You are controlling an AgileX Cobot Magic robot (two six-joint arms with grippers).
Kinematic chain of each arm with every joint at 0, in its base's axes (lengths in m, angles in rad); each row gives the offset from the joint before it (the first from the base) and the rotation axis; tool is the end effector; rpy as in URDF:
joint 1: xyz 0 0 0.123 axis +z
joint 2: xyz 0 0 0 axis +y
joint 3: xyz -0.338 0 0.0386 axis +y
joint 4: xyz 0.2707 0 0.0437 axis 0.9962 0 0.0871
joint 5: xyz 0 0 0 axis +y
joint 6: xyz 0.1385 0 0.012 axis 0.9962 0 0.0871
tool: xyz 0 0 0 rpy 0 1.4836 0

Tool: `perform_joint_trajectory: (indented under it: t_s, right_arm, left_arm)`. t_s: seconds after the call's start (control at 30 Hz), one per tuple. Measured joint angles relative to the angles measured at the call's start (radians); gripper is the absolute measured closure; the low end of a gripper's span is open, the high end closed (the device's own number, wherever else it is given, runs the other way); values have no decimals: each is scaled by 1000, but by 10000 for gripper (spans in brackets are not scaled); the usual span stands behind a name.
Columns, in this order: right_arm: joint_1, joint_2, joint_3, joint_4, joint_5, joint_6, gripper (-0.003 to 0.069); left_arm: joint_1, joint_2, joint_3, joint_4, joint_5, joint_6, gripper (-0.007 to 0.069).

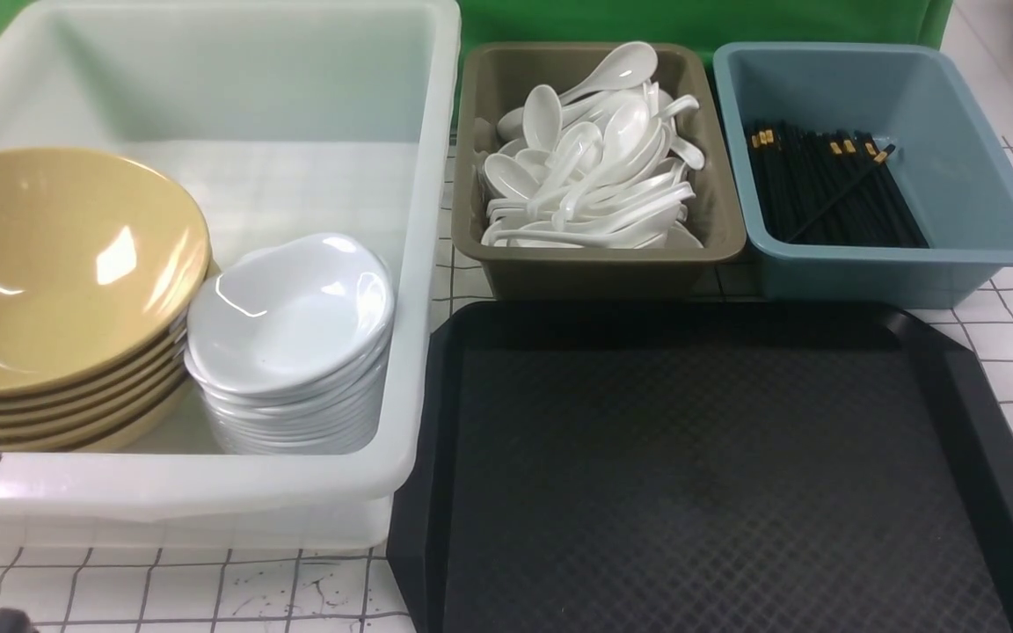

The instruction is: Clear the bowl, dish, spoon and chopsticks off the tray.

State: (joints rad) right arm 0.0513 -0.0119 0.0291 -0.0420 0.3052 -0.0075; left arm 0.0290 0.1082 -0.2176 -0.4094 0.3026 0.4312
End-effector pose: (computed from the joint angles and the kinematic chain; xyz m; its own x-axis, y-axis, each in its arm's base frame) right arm 0.0681 0.0017 0.1641 -0.2304 -0.0594 -0.9713 -0.0500 0.9975 -0.0492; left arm 0.0705 -0.0145 0.2594 -0.0787 0.0360 -0.9962 0.0925 0.9953 0.0286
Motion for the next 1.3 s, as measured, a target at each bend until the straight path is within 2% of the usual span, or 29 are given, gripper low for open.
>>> perform_joint_trajectory:
  t_s: [0.17,0.3,0.47,1.3]
  right_arm:
    - [0,0,0,0,0,0,600]
    - [0,0,0,0,0,0,596]
    - [0,0,0,0,1,0,588]
    - [0,0,0,0,1,0,565]
  left_arm:
    - [-1,-95,162,238,-92,-325,631]
    - [-9,-117,234,334,-84,-458,631]
    - [-30,-121,244,327,10,-473,636]
    - [-36,-121,244,314,17,-449,636]
